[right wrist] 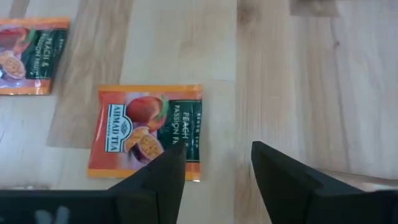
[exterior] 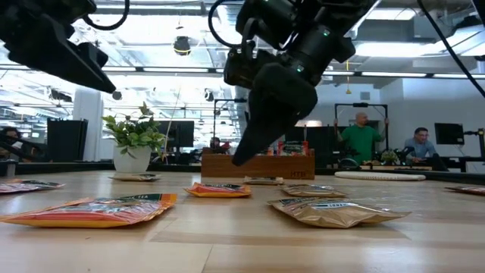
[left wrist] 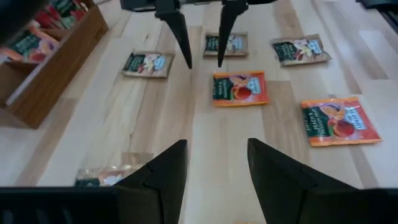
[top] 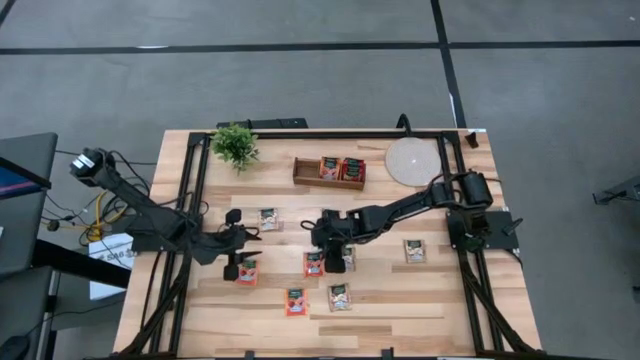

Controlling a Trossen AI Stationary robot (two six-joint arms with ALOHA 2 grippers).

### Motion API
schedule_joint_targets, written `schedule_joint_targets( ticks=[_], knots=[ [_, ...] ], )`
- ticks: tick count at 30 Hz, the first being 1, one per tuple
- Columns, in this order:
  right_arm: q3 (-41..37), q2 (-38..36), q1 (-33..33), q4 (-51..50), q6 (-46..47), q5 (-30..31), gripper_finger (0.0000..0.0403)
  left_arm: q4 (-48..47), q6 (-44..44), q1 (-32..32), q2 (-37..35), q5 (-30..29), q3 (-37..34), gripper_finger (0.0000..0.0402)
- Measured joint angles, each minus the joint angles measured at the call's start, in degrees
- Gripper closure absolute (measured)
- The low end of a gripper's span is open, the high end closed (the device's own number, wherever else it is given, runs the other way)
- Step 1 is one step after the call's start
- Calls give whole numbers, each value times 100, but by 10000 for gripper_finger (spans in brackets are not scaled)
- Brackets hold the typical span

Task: Pick & Place Tea
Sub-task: Put the orange tea bag into the middle section of the wooden organizer

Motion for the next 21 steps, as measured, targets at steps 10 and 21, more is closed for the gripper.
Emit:
schedule_joint_targets(
  ticks=[10,21],
  knots=[
    [110,422,-37,-55,3,-287,234,10,41,230,17,162,-2,240],
    [909,890,-92,-813,-52,-278,271,15,12,227,17,188,-2,240]
  ],
)
